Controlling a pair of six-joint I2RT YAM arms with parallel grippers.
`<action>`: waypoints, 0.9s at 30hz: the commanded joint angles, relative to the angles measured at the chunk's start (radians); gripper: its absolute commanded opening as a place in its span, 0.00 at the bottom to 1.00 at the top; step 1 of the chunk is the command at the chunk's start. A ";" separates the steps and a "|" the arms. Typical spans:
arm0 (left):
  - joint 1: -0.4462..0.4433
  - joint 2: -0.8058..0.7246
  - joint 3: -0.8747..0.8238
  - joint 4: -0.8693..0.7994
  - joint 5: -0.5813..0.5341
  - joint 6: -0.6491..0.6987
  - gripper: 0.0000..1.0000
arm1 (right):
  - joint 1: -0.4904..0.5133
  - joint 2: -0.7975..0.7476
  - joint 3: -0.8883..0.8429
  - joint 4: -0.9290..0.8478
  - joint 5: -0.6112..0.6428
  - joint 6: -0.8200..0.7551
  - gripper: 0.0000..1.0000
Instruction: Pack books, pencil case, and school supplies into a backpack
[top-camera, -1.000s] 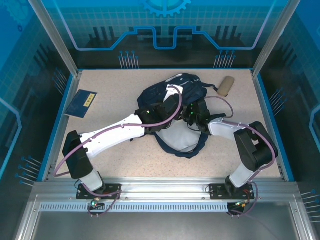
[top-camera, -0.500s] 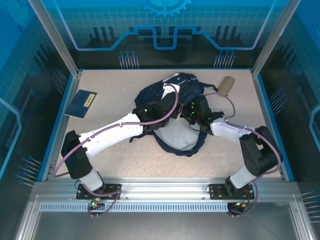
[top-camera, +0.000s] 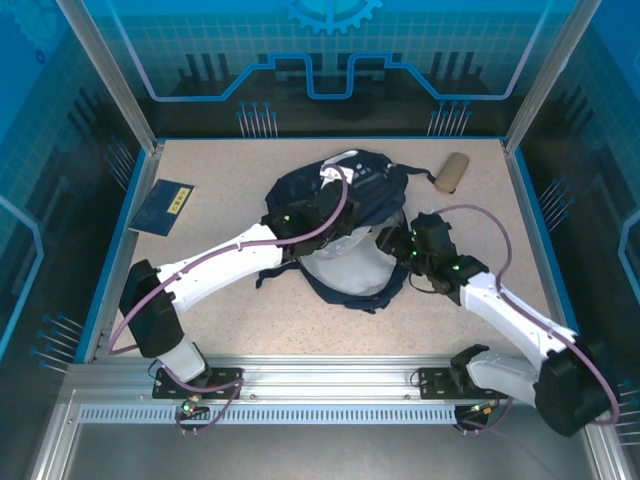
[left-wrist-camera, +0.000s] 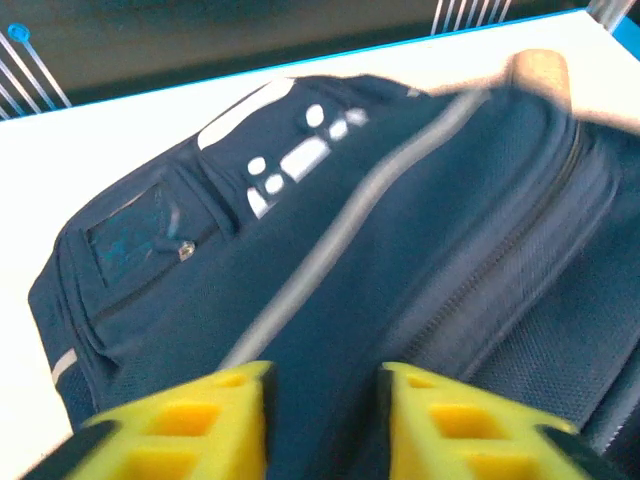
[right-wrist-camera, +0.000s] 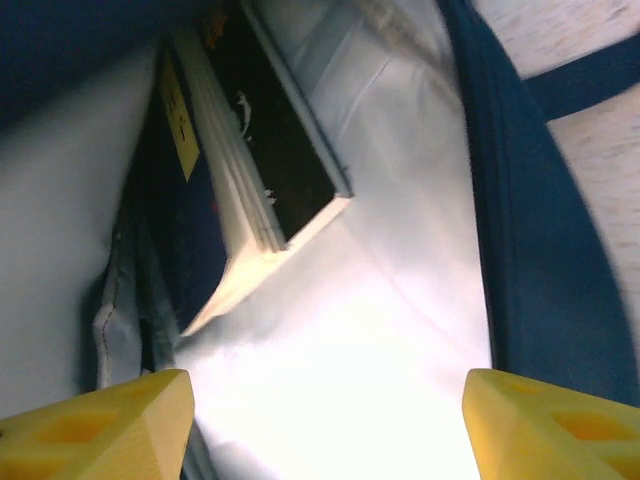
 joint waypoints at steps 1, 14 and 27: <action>0.051 -0.087 -0.046 0.088 0.074 -0.056 0.54 | 0.000 -0.102 -0.026 -0.190 0.144 -0.071 0.79; 0.377 -0.235 -0.359 0.074 0.174 -0.211 0.99 | -0.098 -0.129 0.056 -0.276 0.027 -0.241 0.99; 0.876 -0.087 -0.396 0.128 0.296 -0.201 0.99 | -0.116 0.039 0.123 -0.205 -0.107 -0.257 1.00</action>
